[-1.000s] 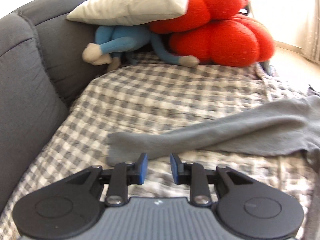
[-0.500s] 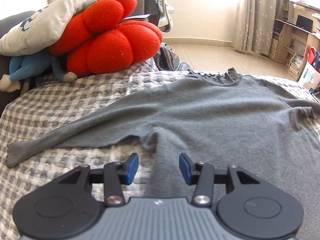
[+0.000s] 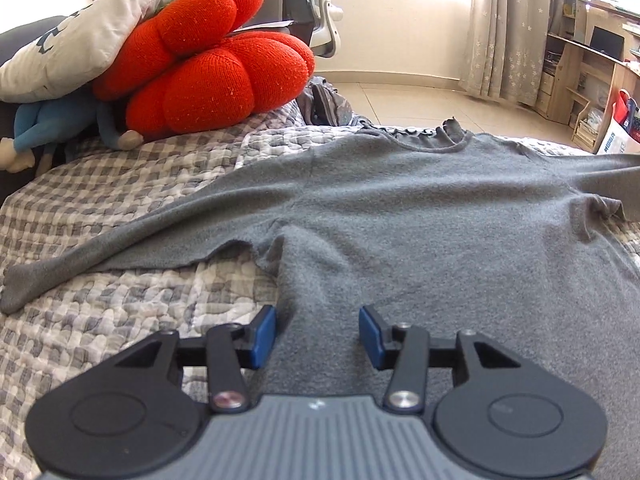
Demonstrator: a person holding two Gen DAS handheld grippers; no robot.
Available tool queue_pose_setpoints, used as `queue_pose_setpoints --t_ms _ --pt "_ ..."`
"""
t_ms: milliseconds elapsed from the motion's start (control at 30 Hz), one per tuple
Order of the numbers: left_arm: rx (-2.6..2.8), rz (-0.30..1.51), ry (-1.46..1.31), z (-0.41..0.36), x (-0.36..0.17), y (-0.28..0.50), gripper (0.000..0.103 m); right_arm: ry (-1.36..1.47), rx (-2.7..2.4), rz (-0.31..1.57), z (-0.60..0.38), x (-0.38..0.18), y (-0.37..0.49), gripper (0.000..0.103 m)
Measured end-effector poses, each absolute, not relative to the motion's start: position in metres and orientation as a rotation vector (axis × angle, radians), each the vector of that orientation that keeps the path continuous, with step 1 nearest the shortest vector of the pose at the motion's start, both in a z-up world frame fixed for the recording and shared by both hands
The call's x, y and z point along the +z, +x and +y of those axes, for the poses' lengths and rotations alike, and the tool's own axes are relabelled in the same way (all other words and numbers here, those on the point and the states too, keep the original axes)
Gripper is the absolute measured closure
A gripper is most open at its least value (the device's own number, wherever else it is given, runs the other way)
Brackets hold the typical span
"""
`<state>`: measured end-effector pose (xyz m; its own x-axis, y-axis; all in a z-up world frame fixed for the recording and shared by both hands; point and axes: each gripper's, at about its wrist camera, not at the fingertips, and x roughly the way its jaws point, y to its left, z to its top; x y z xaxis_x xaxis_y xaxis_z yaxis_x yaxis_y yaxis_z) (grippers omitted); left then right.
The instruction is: Fold clothes
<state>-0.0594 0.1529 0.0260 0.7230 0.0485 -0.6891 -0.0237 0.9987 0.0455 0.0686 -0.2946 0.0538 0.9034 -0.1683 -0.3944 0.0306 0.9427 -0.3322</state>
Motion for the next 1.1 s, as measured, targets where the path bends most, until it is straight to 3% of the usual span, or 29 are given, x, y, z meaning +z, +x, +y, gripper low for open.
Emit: queue_pose_setpoints --t_ms 233,267,367,467,567,700,833,900,1100 --pt "0.047 0.757 0.031 0.151 0.026 -0.059 0.056 -0.076 -0.126 0.603 -0.329 0.031 0.108 0.099" --pt "0.044 0.756 0.021 0.153 0.028 -0.061 0.056 -0.011 -0.112 0.612 -0.334 0.033 0.105 0.092" --pt "0.044 0.753 -0.007 0.159 0.031 -0.068 0.056 0.095 -0.041 0.670 -0.345 0.035 0.087 0.087" --pt "0.037 0.756 0.001 0.159 0.030 -0.074 0.056 0.137 -0.079 0.699 -0.360 0.026 0.073 0.074" --pt "0.034 0.761 0.005 0.157 0.030 -0.075 0.056 0.252 -0.123 0.721 -0.381 0.014 0.067 0.071" --pt "0.030 0.759 -0.002 0.155 0.033 -0.075 0.056 0.487 -0.038 0.721 -0.401 0.007 0.067 0.071" --pt "0.028 0.762 0.007 0.149 0.033 -0.073 0.056 0.538 -0.046 0.727 -0.399 0.004 0.075 0.071" --pt "0.026 0.762 0.009 0.148 0.034 -0.074 0.056 0.562 -0.002 0.687 -0.398 0.007 0.071 0.097" --pt "0.027 0.772 0.009 0.148 0.034 -0.071 0.056 0.511 0.007 0.571 -0.405 0.032 0.064 0.099"
